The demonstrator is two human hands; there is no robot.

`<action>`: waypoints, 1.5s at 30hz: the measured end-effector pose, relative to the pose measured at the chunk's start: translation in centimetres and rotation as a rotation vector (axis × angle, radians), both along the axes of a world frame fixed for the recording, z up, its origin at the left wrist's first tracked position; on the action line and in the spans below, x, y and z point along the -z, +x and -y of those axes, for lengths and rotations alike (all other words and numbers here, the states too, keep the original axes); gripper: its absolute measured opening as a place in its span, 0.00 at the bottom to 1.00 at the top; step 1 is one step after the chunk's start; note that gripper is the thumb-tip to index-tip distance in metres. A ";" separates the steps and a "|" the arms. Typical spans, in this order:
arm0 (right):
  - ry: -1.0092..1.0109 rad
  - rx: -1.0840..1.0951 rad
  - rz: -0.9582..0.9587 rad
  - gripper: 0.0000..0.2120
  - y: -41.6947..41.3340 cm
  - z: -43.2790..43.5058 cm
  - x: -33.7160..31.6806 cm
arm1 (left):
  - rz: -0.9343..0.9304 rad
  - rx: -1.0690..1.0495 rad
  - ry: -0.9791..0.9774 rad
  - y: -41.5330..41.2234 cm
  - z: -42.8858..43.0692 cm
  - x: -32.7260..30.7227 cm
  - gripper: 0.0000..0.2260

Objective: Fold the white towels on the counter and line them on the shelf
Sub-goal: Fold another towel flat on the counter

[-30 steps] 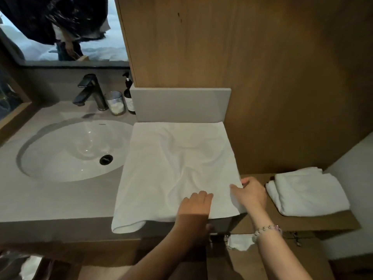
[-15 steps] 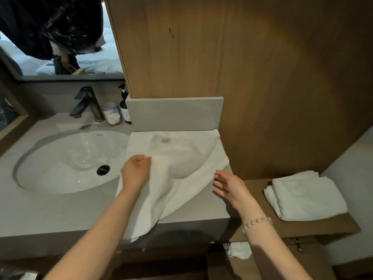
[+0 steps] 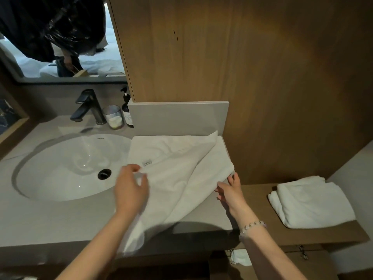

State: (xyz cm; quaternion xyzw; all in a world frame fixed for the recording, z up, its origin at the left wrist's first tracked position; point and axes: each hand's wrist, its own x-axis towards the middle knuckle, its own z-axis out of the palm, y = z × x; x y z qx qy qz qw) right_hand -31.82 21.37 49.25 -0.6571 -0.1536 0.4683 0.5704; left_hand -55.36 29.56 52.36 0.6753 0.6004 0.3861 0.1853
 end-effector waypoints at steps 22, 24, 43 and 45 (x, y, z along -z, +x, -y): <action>0.019 -0.163 0.157 0.10 2.1 -2.0 -0.9 | -0.283 0.301 -0.513 5.7 0.6 3.7 0.08; 0.018 -0.179 0.252 0.07 2.1 -1.9 -0.7 | -0.263 0.301 -0.543 5.8 0.3 3.7 0.07; -0.036 -0.376 0.296 0.09 -2.2 0.8 0.9 | -0.091 0.192 -0.444 6.4 2.0 2.5 0.09; -0.048 -0.339 0.402 0.11 -2.8 0.6 0.7 | -0.070 0.200 -0.460 6.3 2.0 2.4 0.09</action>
